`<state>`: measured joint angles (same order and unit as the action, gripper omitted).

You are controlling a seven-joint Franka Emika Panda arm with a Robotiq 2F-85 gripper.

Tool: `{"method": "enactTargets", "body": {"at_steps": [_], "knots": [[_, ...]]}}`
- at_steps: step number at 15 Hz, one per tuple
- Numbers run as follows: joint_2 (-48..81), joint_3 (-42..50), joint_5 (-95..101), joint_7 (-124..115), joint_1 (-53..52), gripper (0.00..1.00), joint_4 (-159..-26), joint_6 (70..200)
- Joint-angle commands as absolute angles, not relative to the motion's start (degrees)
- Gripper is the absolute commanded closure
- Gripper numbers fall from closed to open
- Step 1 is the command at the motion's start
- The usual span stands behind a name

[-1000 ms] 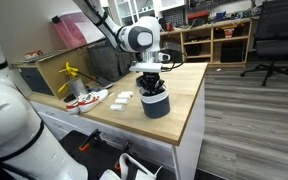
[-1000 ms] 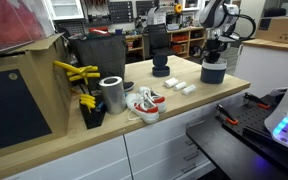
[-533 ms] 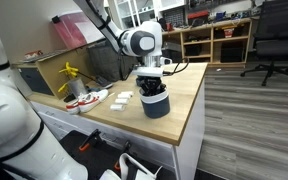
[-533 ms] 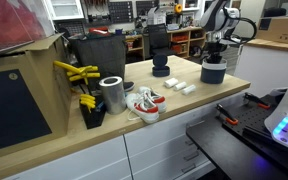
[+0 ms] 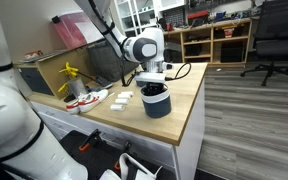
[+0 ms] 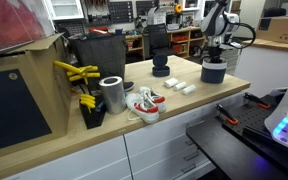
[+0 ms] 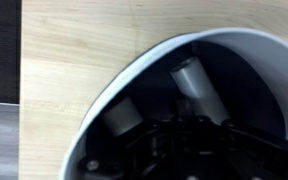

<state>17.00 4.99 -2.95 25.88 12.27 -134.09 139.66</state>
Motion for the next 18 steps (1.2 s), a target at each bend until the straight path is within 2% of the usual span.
{"method": "enactTargets", "body": {"at_steps": [1,8,9,10,11,13,14,18], "knots": [[16.89,3.74,-4.11,29.08,13.53,1.00,-135.21,141.68],[14.35,1.10,-9.14,37.36,15.50,1.00,-137.20,142.54],[14.48,0.99,-9.82,38.25,15.52,0.97,-137.25,142.76],[15.09,0.88,-10.44,38.96,15.55,0.87,-136.96,142.80],[15.36,0.97,-10.72,39.16,15.40,0.89,-137.00,143.29],[15.70,1.04,-11.28,39.85,15.37,0.79,-137.36,143.89],[15.72,1.08,-11.39,40.09,15.35,0.63,-137.63,144.21],[15.90,1.01,-11.63,40.78,15.55,0.36,-138.89,147.01]]}}
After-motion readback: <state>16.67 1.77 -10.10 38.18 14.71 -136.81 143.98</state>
